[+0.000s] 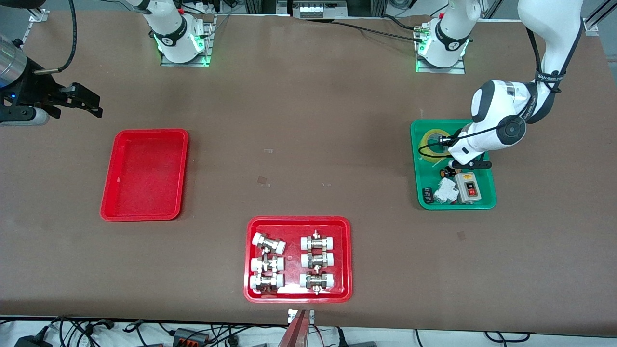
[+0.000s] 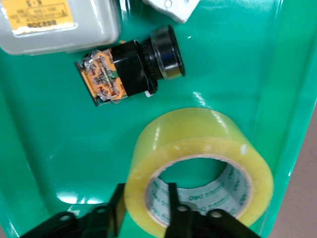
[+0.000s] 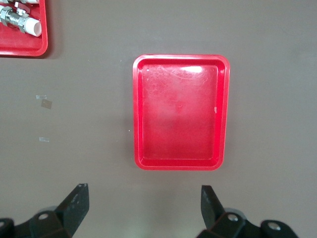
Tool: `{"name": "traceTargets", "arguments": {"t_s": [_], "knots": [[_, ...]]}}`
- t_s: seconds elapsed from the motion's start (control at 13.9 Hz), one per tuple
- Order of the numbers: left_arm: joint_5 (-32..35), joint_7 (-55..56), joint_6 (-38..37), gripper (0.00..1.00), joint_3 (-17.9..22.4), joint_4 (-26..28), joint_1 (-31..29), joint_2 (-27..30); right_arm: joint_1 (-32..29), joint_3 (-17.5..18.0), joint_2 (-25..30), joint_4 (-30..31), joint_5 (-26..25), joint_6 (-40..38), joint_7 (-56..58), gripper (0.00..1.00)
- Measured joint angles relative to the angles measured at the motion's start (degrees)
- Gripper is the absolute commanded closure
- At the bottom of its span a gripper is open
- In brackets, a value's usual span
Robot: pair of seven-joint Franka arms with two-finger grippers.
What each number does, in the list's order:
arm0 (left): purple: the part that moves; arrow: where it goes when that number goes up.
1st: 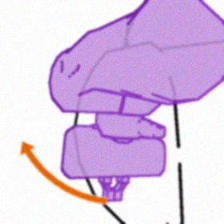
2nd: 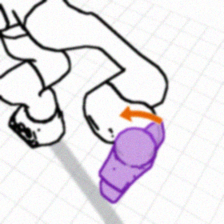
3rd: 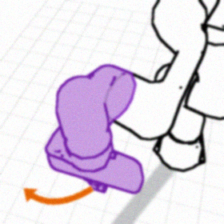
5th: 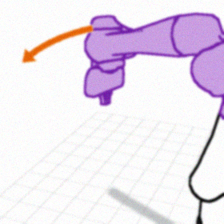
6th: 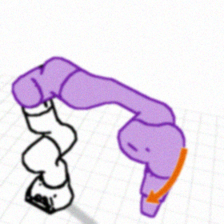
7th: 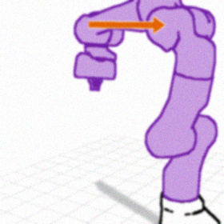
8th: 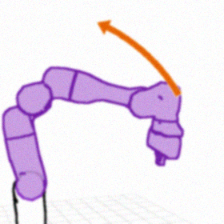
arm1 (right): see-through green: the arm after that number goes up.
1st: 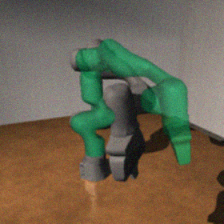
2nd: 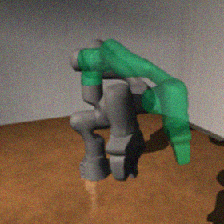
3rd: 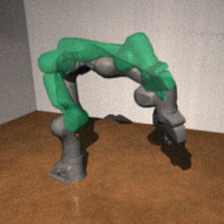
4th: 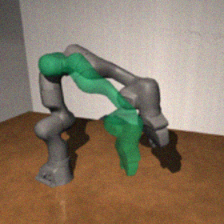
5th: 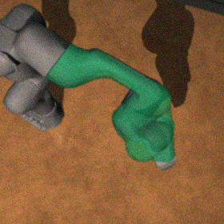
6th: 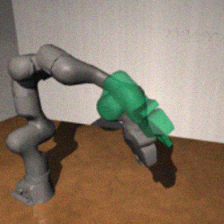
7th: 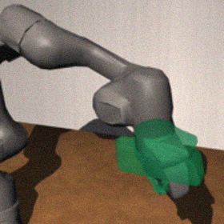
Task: Left arm passes tape to right arm into tray
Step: 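Lower the left gripper and close it on the tape roll's rim, then lift the tape with the left gripper while the right gripper approaches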
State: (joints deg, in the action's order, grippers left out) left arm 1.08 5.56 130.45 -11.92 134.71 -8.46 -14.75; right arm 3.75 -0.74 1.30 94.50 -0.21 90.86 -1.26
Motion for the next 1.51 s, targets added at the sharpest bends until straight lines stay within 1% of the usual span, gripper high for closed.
{"name": "traceTargets", "arguments": {"t_s": [0.07,0.43,0.65,0.72,0.79,0.94,1.08,1.3,1.44,1.51], "knots": [[0.05,-0.31,0.02,0.99,0.01,0.00,-0.12,0.05,0.00,0.00,0.00,0.00,0.00,0.00,0.00,0.00],[0.05,-2.45,-0.54,0.99,0.00,-0.01,-0.74,0.24,0.00,0.01,0.00,0.00,0.00,0.00,0.00,0.00],[0.05,-3.26,-3.71,0.99,-0.06,-0.56,-0.85,1.91,0.01,0.01,0.00,0.00,0.00,0.00,0.00,0.00],[0.05,-3.54,-5.94,0.99,-0.17,-1.55,-0.84,2.93,0.01,0.01,0.00,0.00,0.00,0.00,0.00,0.00],[0.04,-3.72,-9.30,0.99,-0.39,-3.52,-0.80,3.93,0.01,0.01,0.00,0.00,0.00,0.00,0.00,0.00],[-0.72,-3.89,-16.46,0.99,-1.82,-9.28,-0.80,5.62,0.01,0.01,0.00,0.00,0.00,0.00,0.00,0.00],[-3.54,-4.14,-21.52,0.99,-4.95,-15.76,-0.70,6.60,0.01,0.01,0.00,0.00,0.00,0.00,0.00,0.00],[-9.11,-4.12,-24.24,0.99,-11.44,-23.87,-0.34,6.81,0.01,0.02,0.00,0.00,0.00,0.00,0.00,0.00],[-10.61,-3.49,-25.36,0.99,-15.41,-29.35,0.22,6.29,0.02,0.02,0.01,-0.01,0.00,-0.01,0.00,0.00],[-10.93,-2.90,-26.17,0.99,-16.72,-31.85,0.61,5.58,0.02,0.02,0.01,-0.02,0.00,-0.01,0.00,0.00]]}}
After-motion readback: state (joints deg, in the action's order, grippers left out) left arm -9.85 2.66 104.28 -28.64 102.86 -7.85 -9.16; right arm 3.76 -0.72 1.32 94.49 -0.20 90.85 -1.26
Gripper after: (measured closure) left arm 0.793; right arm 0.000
